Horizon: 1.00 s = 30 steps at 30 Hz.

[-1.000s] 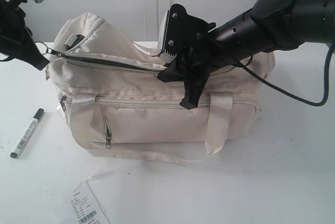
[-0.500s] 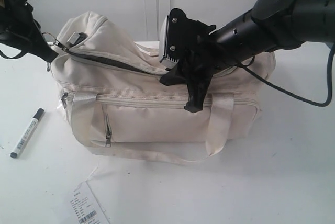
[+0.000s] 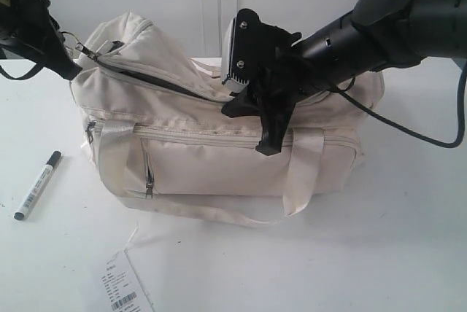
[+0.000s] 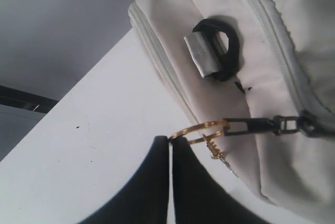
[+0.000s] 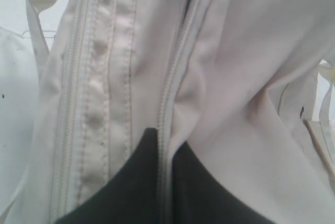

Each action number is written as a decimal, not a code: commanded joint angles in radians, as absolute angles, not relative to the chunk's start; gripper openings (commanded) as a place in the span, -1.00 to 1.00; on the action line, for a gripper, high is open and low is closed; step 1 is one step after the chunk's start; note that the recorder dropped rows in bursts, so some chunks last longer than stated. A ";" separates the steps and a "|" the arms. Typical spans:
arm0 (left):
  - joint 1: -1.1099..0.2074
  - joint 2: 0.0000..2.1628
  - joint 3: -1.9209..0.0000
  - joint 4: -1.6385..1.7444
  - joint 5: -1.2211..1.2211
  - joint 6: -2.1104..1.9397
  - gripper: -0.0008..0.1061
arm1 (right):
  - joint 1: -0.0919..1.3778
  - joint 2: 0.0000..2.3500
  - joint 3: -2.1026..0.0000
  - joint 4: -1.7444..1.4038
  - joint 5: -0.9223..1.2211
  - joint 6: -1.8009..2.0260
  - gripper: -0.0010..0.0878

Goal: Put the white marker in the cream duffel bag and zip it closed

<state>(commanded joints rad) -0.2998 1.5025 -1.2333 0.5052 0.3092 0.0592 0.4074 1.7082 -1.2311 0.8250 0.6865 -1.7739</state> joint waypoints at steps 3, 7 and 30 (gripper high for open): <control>-0.300 1.507 -1.233 0.470 0.316 0.057 -0.99 | 0.407 1.706 -1.231 0.825 0.692 -1.774 -0.98; -0.300 1.503 -1.233 0.454 0.338 0.055 -0.84 | 0.407 1.706 -1.231 0.825 0.691 -1.776 -0.98; -0.300 1.316 -1.184 -0.069 0.797 0.000 0.05 | 0.407 1.706 -1.231 0.825 0.679 -1.746 -0.98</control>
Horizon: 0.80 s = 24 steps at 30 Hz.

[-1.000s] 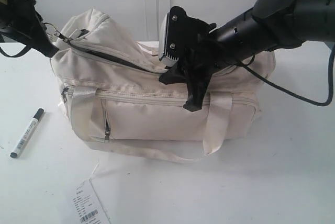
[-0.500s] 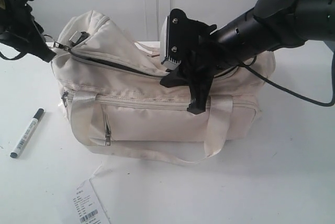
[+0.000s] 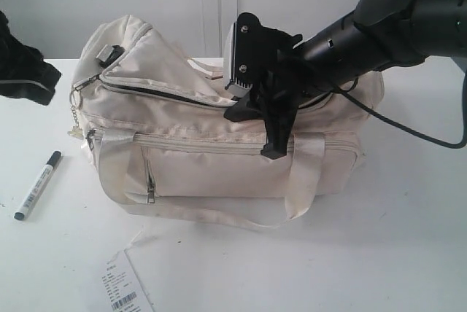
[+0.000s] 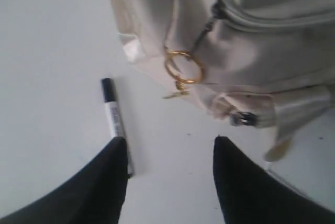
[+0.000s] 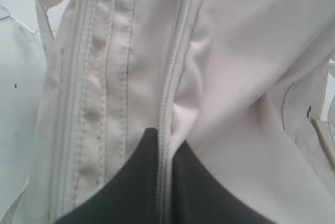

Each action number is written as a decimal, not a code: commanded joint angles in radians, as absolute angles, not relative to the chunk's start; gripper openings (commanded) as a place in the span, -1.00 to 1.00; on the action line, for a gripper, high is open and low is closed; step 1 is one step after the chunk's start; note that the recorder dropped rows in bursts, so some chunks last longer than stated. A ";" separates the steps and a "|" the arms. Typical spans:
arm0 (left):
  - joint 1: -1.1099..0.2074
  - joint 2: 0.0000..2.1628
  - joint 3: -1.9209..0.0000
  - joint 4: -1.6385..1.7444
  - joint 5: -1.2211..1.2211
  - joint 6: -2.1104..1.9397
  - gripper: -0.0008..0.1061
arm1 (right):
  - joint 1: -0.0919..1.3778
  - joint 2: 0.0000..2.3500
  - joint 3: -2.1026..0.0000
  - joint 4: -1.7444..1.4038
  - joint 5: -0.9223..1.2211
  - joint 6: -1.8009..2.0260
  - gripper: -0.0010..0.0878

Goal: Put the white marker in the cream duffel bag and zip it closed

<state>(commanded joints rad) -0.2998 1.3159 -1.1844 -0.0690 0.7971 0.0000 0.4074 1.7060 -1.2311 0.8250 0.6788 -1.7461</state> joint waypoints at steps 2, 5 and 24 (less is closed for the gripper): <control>-0.300 1.316 -1.145 -0.135 0.779 0.000 0.05 | 0.407 1.706 -1.231 0.825 0.677 -1.746 -0.98; -0.300 1.316 -1.079 -0.248 0.736 0.000 0.05 | 0.407 1.706 -1.231 0.825 0.668 -1.746 -0.98; -0.300 1.316 -0.906 -0.343 0.321 -0.547 0.05 | 0.407 1.706 -1.231 0.825 0.650 -1.689 -0.98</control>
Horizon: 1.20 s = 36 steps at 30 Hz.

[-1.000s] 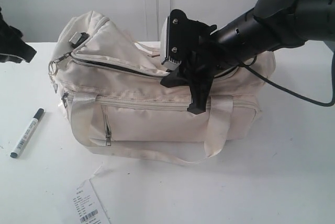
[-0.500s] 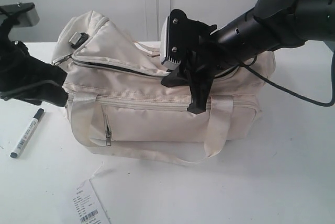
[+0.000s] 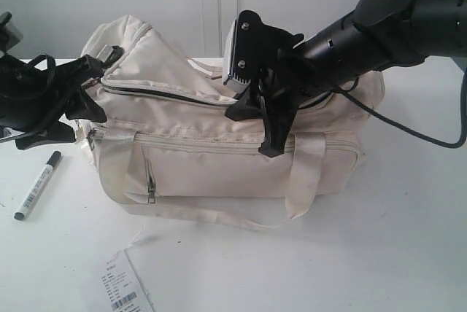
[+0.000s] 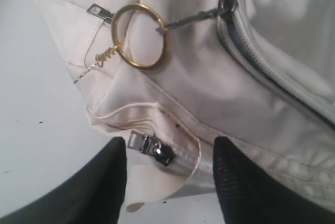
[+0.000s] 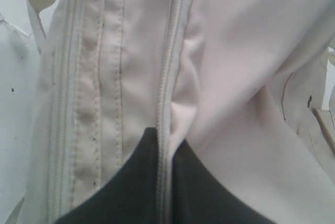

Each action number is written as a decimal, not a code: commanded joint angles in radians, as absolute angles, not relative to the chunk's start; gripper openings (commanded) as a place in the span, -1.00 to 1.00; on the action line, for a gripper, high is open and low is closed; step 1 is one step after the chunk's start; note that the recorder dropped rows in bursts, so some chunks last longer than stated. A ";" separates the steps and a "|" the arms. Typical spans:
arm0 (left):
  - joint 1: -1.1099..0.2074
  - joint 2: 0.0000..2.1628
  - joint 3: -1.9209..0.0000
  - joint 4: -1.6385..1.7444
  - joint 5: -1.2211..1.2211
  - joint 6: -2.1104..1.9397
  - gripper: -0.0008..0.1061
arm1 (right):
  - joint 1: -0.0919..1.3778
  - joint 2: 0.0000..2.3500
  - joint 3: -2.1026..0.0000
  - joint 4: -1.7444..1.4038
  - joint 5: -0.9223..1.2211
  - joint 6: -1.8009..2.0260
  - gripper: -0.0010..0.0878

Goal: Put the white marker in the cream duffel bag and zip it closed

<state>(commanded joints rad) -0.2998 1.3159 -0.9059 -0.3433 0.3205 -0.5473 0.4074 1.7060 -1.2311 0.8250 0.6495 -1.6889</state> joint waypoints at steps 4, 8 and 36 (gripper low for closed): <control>-0.300 1.316 -0.879 -0.343 0.233 -0.596 0.05 | 0.407 1.706 -1.231 0.825 0.650 -1.689 -0.98; -0.300 1.318 -0.873 -0.343 0.184 -0.603 0.05 | 0.407 1.706 -1.231 0.825 0.647 -1.689 -0.98; -0.302 1.373 -0.873 -0.358 0.168 -0.493 -0.99 | 0.407 1.660 -1.231 0.840 0.588 -1.640 0.11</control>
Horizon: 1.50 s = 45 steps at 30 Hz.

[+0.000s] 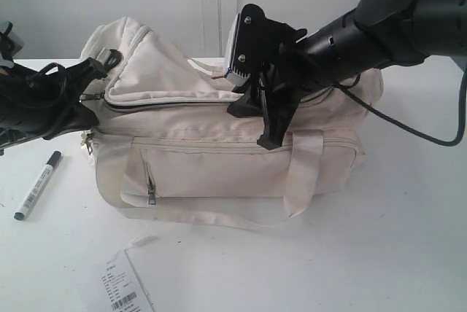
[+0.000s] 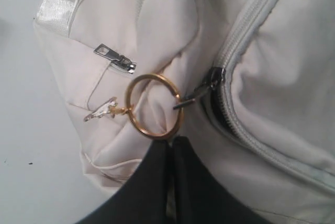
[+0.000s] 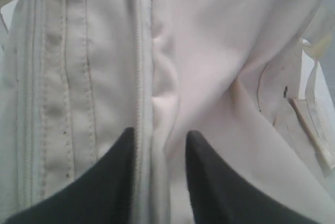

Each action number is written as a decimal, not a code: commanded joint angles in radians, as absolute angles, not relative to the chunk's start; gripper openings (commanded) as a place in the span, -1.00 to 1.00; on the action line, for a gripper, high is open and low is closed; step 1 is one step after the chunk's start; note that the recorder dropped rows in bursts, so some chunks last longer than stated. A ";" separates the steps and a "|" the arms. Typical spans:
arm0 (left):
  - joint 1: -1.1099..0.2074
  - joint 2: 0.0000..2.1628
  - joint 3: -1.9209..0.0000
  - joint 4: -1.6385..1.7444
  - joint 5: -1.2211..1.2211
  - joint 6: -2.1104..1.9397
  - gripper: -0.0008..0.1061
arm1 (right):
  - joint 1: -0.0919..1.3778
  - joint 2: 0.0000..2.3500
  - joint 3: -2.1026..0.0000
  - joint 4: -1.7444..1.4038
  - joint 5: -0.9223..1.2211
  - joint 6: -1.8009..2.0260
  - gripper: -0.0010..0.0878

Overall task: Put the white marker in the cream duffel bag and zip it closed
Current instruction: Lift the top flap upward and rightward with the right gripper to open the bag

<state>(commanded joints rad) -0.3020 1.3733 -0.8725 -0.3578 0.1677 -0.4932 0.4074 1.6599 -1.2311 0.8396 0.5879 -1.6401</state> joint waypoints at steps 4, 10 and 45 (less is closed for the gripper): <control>-0.302 1.373 -0.873 -0.351 0.176 -0.489 -0.99 | 0.414 1.577 -1.233 0.980 0.650 -1.633 0.22; -0.302 1.373 -0.873 -0.351 0.157 -0.308 -0.99 | 0.533 1.615 -1.272 1.008 0.632 -1.514 0.22; -0.302 1.373 -0.873 -0.389 0.122 -0.317 -0.99 | 0.600 1.949 -1.574 0.628 0.534 -1.294 -0.98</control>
<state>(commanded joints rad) -0.3020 1.3732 -0.8725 -0.3888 0.1225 -0.3166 0.5995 1.9486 -1.5743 0.6281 0.5345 -1.2941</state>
